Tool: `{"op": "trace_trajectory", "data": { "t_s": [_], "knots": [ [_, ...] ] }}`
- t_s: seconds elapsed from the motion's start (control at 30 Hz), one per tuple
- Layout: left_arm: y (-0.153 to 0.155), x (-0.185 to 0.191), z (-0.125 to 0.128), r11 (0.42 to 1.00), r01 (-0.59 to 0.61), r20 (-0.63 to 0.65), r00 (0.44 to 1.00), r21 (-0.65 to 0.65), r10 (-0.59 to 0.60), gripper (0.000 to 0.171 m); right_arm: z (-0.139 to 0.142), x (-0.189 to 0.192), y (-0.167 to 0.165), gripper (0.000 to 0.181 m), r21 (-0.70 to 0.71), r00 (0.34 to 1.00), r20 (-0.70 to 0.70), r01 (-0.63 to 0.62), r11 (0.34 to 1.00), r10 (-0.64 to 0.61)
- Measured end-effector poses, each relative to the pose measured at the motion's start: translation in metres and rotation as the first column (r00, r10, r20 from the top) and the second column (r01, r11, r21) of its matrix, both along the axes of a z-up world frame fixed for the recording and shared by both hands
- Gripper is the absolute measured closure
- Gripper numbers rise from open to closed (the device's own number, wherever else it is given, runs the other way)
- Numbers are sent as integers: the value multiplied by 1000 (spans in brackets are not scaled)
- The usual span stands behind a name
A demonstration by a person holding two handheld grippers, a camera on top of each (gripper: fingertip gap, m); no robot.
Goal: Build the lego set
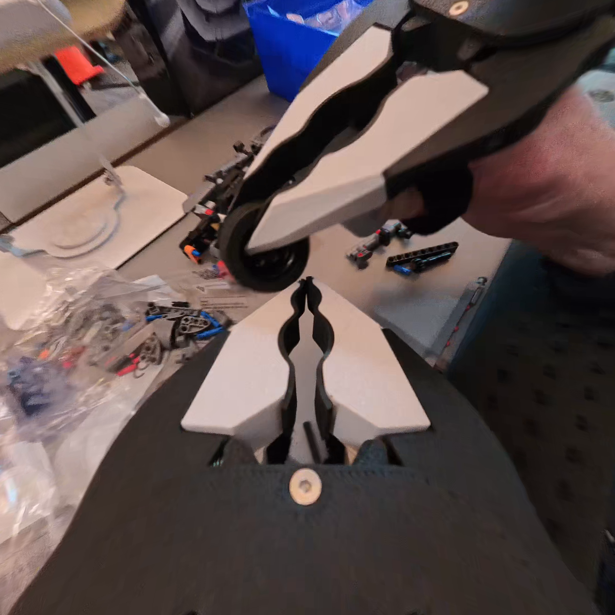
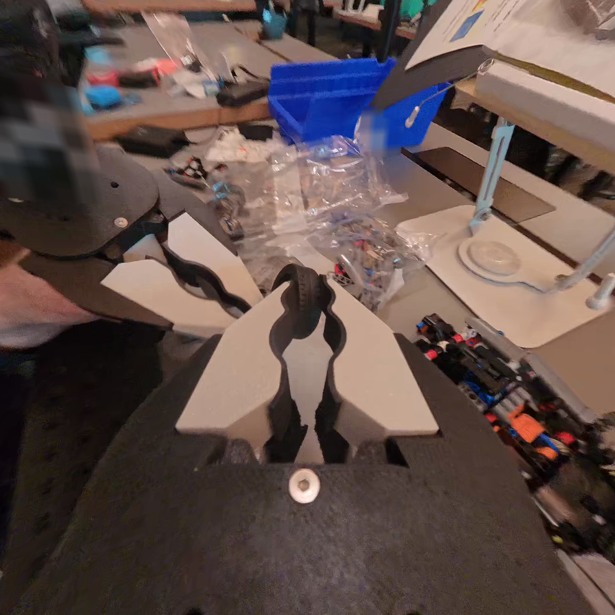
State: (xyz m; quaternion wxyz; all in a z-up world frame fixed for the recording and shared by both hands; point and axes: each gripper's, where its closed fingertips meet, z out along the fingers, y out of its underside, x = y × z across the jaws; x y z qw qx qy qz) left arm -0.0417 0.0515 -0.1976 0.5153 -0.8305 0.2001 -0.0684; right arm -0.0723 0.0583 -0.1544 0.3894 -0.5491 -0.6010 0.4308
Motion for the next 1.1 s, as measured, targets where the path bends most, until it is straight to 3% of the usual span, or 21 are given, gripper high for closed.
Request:
{"op": "trace_trajectory", "data": {
  "t_s": [0.1,0.27,0.4,0.57,0.7,0.9,1.1],
  "knots": [
    [-6,-18,11,999,-23,26,999,42,22,171,3,3,-5,169,-90,998,-27,-61,994,58],
    [-9,-24,18,999,3,114,993,45,-8,149,6,6,-9,169,-130,992,-55,-122,984,116],
    [-15,-19,26,993,116,290,950,14,-115,138,10,8,-13,169,-120,987,-72,-150,981,142],
    [-22,-5,31,971,236,369,900,34,-232,139,5,9,-15,169,-64,987,-41,-159,985,156],
    [-25,-14,43,969,234,445,862,74,-242,142,4,8,-20,169,-41,984,-36,-178,983,176],
    [-12,-14,34,989,136,341,928,61,-148,158,0,4,-17,170,-5,991,-11,-133,991,132],
    [4,-23,30,990,-90,30,996,105,87,159,-6,3,0,169,9,1000,26,-3,1000,3]
  ]
}}
